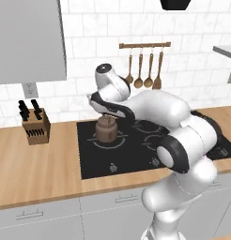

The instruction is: Pick the kettle from the counter and place it on a stove burner. Then turn the burner on.

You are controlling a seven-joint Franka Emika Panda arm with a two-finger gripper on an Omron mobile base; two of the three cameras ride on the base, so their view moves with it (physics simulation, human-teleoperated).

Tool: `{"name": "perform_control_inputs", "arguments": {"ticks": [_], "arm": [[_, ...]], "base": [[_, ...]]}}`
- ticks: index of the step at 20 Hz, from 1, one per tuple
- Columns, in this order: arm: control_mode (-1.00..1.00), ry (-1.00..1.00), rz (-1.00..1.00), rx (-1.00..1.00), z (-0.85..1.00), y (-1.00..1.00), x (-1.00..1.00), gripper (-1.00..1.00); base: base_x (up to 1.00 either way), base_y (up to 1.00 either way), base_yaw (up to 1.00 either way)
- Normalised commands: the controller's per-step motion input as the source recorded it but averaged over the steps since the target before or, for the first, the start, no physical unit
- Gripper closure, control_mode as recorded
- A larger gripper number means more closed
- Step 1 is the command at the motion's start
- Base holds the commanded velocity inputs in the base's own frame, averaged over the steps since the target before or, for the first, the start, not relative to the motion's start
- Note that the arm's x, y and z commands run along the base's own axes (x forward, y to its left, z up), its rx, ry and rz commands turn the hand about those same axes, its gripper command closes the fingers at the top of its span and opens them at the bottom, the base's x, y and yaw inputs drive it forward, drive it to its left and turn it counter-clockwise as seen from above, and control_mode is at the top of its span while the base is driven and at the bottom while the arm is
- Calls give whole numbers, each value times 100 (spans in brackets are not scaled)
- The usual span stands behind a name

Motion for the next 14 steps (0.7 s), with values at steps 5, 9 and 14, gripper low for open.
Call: {"name": "perform_control_inputs", "arguments": {"ticks": [5,9,14], "arm": [[-100,-5,-13,17,-32,0,-100,-100],[-100,23,-2,7,-67,9,-99,-100],[-100,33,4,10,-86,9,-48,-100]], "base": [[0,0,0],[0,0,0],[0,0,0]]}}
